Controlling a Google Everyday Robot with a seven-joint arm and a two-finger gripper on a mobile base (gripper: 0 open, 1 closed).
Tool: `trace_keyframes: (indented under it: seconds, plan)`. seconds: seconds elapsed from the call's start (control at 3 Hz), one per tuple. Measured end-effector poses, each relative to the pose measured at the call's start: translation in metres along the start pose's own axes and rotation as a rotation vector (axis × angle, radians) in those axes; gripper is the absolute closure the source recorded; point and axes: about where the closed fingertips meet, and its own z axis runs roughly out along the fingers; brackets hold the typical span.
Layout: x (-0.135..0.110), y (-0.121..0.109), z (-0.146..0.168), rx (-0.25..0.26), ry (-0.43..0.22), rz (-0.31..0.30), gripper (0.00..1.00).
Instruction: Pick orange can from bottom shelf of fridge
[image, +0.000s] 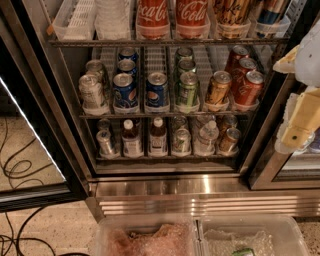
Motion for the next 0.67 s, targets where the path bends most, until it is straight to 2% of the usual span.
trace_keyframes:
  seconds: [0.33, 0.67]
  plan:
    - [0.0000, 0.0000, 0.0000, 0.000, 0.000, 0.000, 0.00]
    - [-0.0066, 0.0021, -0.0002, 0.057, -0.023, 0.016, 0.00]
